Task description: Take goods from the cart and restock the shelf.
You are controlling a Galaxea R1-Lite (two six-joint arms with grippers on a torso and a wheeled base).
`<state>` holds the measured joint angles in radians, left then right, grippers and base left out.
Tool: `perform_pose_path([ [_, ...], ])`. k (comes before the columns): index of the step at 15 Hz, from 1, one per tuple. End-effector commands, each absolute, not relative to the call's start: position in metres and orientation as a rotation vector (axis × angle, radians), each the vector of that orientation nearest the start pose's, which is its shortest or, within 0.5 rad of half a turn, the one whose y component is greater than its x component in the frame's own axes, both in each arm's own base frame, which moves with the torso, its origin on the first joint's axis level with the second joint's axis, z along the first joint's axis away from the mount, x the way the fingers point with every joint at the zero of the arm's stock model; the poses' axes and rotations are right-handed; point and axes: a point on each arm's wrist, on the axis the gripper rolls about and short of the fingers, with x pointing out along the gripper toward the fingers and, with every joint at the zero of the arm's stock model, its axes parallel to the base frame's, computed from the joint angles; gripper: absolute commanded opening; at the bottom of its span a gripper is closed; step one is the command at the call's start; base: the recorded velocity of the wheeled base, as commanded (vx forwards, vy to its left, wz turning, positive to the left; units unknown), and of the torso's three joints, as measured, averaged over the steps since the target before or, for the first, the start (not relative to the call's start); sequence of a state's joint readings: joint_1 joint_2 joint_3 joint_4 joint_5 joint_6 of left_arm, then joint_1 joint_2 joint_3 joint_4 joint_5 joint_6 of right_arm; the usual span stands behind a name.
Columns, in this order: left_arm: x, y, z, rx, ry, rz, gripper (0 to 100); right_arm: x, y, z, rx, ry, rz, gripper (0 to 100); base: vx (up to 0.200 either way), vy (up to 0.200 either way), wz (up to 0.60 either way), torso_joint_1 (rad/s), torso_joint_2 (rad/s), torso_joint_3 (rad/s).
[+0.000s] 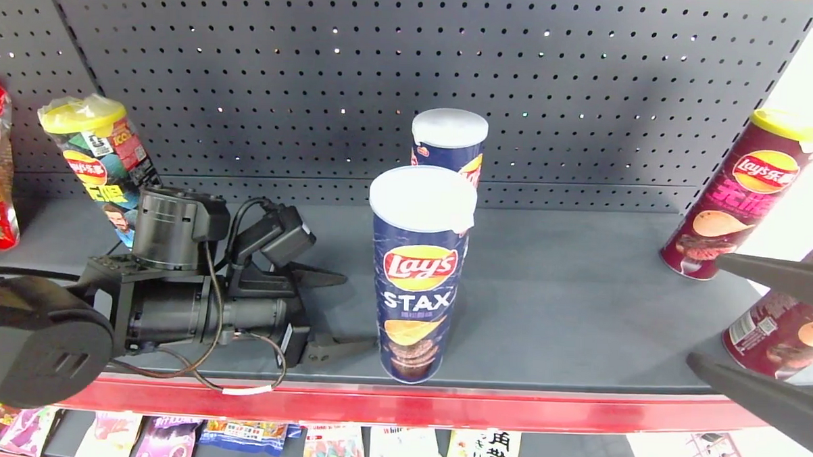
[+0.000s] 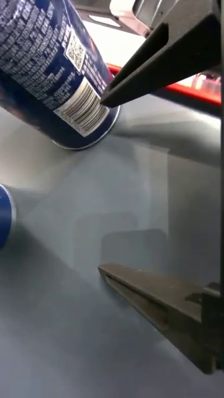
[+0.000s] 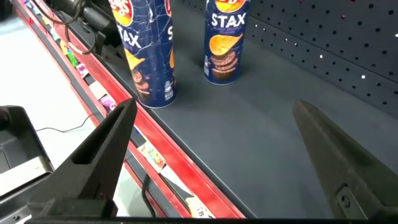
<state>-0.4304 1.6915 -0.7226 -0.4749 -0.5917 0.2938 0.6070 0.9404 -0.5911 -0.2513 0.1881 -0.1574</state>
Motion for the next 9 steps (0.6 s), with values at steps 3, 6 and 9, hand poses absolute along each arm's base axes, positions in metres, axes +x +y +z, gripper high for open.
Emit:
perform_pose_path([
  [3,0.2606,-0.1341,0.1467,0.222,0.361,-1.068,100,0.0937,0.0695,0.242,-0.172,0.045,0.798,100,0.0,0.0,0.0,0.0,0.0,0.0],
  [6,0.2624,-0.1355,0.1472,0.223,0.358,-1.07,100,0.0938,0.0693,0.2425,-0.172,0.044,0.796,100,0.0,0.0,0.0,0.0,0.0,0.0],
  [9,0.2642,-0.1393,0.1471,0.225,0.355,-1.079,100,0.0942,0.0689,0.242,-0.172,0.046,0.792,100,0.0,0.0,0.0,0.0,0.0,0.0],
])
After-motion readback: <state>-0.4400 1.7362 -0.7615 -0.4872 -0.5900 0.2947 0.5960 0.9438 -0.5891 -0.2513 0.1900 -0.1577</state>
